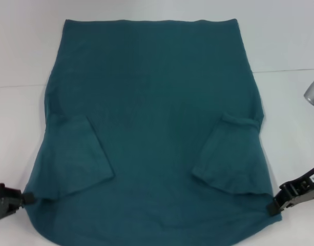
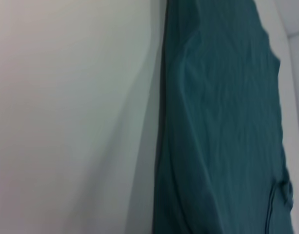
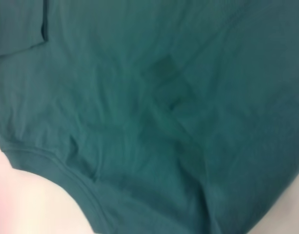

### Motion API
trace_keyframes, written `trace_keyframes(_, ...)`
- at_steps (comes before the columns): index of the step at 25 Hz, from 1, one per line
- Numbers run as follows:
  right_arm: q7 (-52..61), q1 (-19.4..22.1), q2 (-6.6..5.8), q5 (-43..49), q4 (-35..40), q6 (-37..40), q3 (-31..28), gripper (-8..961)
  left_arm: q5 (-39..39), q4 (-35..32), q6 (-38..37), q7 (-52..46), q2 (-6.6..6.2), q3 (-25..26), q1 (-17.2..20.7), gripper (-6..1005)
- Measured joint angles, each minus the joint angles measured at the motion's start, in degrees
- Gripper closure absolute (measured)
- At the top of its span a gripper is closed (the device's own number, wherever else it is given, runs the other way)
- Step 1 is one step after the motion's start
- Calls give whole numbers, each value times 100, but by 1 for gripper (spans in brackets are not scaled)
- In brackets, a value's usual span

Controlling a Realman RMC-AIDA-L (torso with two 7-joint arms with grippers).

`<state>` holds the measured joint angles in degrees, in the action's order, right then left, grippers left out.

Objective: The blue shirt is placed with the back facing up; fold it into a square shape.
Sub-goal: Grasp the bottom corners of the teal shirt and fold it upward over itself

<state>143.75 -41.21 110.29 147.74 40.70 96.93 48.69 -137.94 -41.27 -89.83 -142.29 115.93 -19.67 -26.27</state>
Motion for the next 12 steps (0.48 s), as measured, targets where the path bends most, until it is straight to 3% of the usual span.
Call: trace_keyframes(12,-13,397,-8,44,670,1129,21,921,-785,-539,-1140,43,13,-2,181,973)
